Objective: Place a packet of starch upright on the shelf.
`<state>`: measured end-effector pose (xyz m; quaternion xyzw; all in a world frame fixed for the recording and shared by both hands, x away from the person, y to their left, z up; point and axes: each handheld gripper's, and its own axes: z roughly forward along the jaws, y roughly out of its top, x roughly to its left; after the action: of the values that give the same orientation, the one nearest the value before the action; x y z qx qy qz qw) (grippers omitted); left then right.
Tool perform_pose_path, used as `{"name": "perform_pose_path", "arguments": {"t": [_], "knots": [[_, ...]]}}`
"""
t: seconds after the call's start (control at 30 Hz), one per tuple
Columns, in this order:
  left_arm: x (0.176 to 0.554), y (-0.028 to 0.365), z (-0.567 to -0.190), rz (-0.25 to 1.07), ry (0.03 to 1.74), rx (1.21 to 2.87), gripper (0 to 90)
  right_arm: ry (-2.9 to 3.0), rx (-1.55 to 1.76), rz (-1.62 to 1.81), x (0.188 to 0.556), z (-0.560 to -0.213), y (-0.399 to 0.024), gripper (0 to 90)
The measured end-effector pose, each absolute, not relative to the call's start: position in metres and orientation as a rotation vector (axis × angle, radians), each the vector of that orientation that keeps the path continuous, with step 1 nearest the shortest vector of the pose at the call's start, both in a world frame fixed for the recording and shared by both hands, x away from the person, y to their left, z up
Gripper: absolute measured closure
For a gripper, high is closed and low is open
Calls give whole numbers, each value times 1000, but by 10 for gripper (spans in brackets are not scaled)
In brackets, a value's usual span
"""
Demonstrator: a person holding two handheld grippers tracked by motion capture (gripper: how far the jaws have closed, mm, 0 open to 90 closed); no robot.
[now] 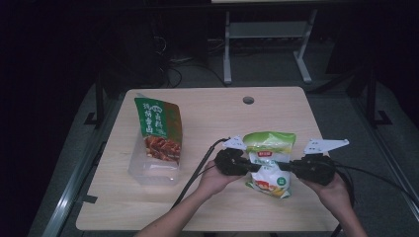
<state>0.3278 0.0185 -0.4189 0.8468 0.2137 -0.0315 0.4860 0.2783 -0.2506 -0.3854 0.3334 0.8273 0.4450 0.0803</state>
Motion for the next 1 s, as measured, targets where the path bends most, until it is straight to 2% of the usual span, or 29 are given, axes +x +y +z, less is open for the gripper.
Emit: {"name": "perform_pose_path", "arguments": {"t": [0.17, 0.4, 0.53, 0.6, 0.63, 0.73, 0.87, 1.0], "knots": [[327, 35, -413, 0, 543, 2055, 872, 2466, 965, 1359, 285, -384, -233, 886], [325, 55, -408, 110, 554, 2080, 878, 2493, 941, 1381, 300, -385, -213, 884], [323, 60, -411, 115, 556, 2085, 880, 2530, 934, 1347, 303, -392, -206, 858], [321, 60, -411, 109, 555, 2083, 881, 2541, 943, 1346, 303, -392, -207, 808], [321, 59, -411, 111, 543, 2087, 881, 2539, 933, 1341, 304, -393, -208, 740], [315, 55, -409, 157, 511, 2107, 882, 2570, 943, 1324, 307, -395, -206, 673], [315, 56, -410, 151, 514, 2106, 881, 2639, 953, 1306, 312, -400, -200, 589], [314, 59, -410, 150, 519, 2103, 864, 2635, 945, 1277, 313, -402, -194, 671]]}}
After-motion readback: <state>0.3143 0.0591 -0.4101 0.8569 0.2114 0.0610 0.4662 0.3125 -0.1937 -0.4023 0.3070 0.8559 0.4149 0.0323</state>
